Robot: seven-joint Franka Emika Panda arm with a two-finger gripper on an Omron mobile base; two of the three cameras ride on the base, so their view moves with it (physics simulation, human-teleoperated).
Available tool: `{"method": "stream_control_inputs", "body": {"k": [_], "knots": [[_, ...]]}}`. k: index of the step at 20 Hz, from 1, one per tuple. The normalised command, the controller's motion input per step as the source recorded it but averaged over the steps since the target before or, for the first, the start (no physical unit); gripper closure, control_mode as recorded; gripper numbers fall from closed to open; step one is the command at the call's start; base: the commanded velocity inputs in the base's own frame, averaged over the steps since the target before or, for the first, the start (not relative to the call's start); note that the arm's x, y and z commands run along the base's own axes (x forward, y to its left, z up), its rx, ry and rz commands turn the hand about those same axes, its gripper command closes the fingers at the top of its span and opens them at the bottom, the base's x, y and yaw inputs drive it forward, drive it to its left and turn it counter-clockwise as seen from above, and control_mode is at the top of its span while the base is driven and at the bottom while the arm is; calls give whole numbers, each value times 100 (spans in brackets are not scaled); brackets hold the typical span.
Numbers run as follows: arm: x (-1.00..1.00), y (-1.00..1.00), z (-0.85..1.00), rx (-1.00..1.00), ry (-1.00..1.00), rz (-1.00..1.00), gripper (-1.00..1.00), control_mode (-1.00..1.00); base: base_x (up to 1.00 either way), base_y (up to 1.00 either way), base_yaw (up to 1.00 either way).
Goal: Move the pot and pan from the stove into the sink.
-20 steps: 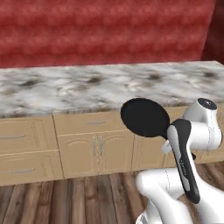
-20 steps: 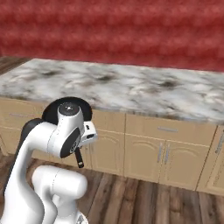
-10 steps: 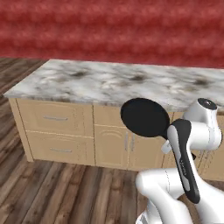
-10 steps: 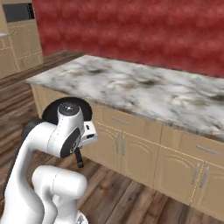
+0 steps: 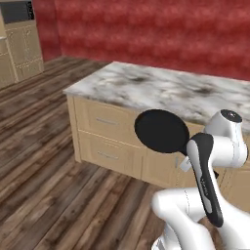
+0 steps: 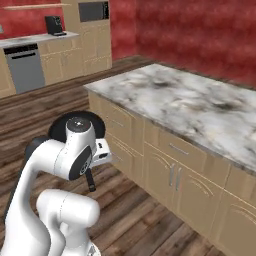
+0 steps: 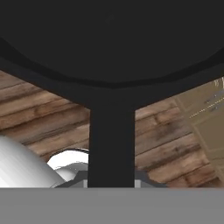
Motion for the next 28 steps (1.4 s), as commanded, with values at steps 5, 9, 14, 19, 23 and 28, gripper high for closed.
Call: {"method": "stream_control_inputs", "body": {"k": [5,9,14,19,23,28], "knots": [[0,0,0,0,0,0,100,100,-5,0,50],[0,0,0,0,0,0,100,100,-4,0,50],[0,0,0,0,0,0,100,100,-1,0,50],[0,0,0,0,0,0,100,100,0,-3,45],[0,0,0,0,0,0,100,100,-2,-4,6],[0,0,0,0,0,0,100,100,21,-25,0]]}}
